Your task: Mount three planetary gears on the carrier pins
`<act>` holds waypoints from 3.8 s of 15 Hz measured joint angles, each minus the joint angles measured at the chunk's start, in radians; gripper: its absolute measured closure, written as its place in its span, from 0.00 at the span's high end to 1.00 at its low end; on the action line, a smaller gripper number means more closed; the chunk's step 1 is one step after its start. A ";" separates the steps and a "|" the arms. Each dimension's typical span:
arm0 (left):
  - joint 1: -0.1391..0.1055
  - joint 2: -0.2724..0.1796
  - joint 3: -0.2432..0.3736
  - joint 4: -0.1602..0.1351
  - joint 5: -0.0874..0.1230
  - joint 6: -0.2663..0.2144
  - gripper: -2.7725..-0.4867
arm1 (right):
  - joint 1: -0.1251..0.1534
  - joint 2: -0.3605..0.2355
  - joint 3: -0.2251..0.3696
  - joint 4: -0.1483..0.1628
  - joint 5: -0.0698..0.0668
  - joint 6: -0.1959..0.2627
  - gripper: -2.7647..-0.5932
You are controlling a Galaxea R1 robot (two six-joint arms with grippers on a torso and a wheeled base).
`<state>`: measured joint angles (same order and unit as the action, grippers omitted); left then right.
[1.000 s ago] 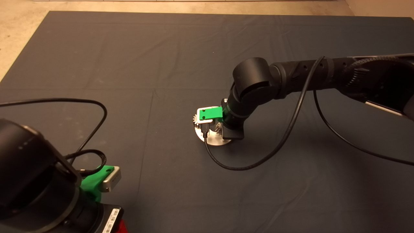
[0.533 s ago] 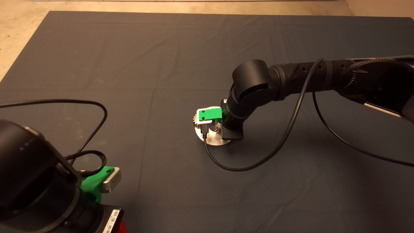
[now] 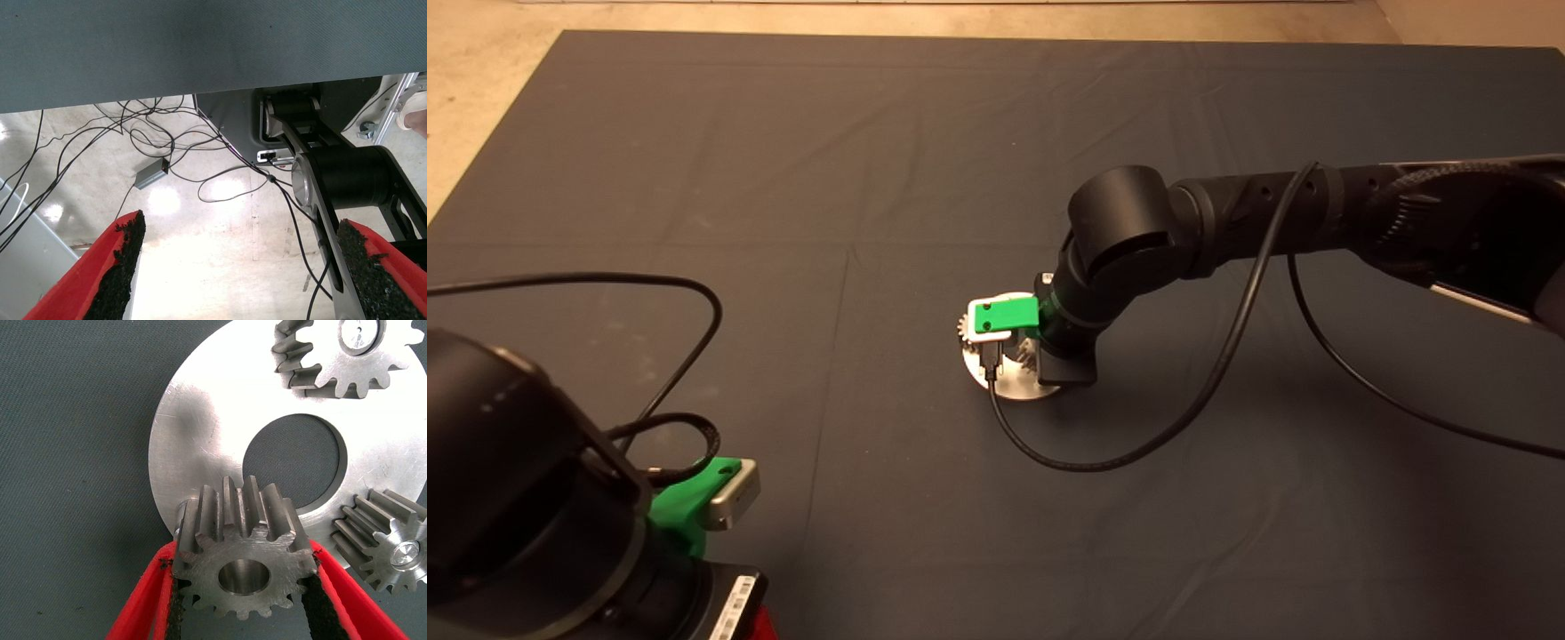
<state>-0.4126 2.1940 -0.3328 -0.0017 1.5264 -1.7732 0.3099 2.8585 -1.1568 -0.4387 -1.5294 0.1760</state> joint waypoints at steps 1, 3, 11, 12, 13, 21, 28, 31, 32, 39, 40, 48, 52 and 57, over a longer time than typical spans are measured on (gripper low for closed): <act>0.000 0.000 0.000 0.000 0.000 0.000 0.68 | 0.000 0.000 0.001 0.000 0.000 0.000 0.21; 0.000 0.000 0.000 0.000 0.000 0.000 0.68 | 0.000 -0.004 0.004 0.000 0.000 0.000 0.21; 0.000 0.000 0.000 0.000 0.000 0.000 0.68 | -0.002 -0.019 0.026 0.014 -0.001 0.000 0.21; 0.000 0.000 0.000 0.000 0.000 0.000 0.68 | -0.002 -0.020 0.028 0.015 -0.003 0.000 0.21; 0.000 0.000 0.000 0.000 0.000 0.000 0.68 | -0.002 -0.020 0.033 0.020 -0.003 0.000 0.21; 0.004 0.000 0.000 0.000 0.000 0.000 0.68 | -0.002 -0.019 0.047 0.053 -0.002 0.000 0.21; 0.009 0.000 0.000 0.000 0.000 0.000 0.68 | -0.003 -0.019 0.038 0.055 -0.001 0.000 0.21; 0.009 0.000 0.000 0.000 0.000 0.000 0.68 | -0.003 -0.019 0.034 0.055 -0.002 0.000 0.21; 0.009 0.000 0.000 0.000 0.000 0.000 0.68 | -0.003 -0.019 0.034 0.055 -0.001 0.000 0.21; 0.009 0.000 0.000 0.000 0.000 0.000 0.68 | -0.003 -0.018 0.034 0.055 -0.002 -0.001 0.21; 0.009 0.000 0.000 0.000 0.000 0.000 0.68 | -0.003 -0.018 0.034 0.055 -0.002 -0.001 0.21; 0.009 0.000 0.000 0.000 0.000 0.000 0.68 | -0.009 -0.018 0.034 0.055 -0.001 -0.001 0.21; 0.009 0.000 0.000 0.000 0.000 0.000 0.68 | -0.011 -0.019 0.034 0.055 -0.002 -0.003 0.21; 0.009 0.000 0.000 0.000 0.000 0.000 0.68 | -0.011 -0.019 0.033 0.055 -0.002 -0.003 0.23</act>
<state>-0.4040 2.1943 -0.3328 -0.0019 1.5264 -1.7728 0.2990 2.8398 -1.1236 -0.3838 -1.5313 0.1731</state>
